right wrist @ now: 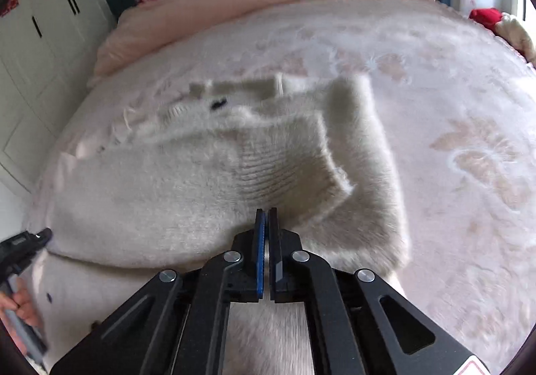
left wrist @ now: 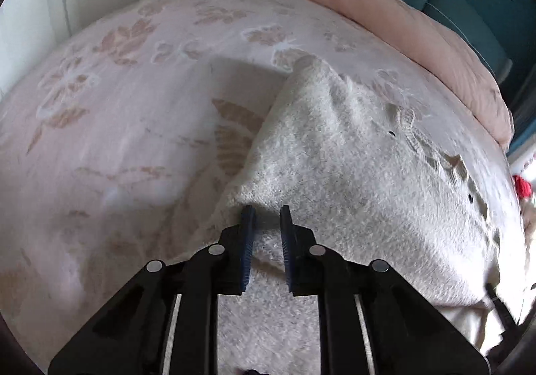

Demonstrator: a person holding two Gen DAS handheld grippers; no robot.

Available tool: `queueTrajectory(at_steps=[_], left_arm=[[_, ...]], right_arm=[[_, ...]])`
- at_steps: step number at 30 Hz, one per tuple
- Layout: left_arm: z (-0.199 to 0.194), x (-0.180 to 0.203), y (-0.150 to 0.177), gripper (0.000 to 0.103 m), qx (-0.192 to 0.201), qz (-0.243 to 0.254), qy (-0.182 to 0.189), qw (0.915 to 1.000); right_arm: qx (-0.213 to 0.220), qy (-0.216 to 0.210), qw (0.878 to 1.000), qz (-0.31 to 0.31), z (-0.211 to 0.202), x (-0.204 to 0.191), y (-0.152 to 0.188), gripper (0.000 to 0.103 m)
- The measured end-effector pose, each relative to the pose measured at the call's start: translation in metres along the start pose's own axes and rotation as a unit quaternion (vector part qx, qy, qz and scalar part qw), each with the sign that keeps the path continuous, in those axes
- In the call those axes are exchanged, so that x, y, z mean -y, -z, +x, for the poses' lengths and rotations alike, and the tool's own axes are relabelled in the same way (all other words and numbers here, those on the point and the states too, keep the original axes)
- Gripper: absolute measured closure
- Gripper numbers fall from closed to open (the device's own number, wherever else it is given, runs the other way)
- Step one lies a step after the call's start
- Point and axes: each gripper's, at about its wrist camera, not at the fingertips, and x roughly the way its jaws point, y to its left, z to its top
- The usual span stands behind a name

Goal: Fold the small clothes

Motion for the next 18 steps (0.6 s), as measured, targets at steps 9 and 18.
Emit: queueTrajectory(at_steps=[9,18], left_arm=[[-0.037,0.003,0.019,0.081,0.007,0.051,0.001,0.9987],[-0.118,-0.075,0.107,0.058,-0.04,0.029,0.018,0.9986]], right_arm=[[-0.014,-0.007,1.0,0.005,-0.033,0.017,0.023,0.097],[-0.053,0.012,0.998,-0.008,-0.147,0.052,0.13,0.064]])
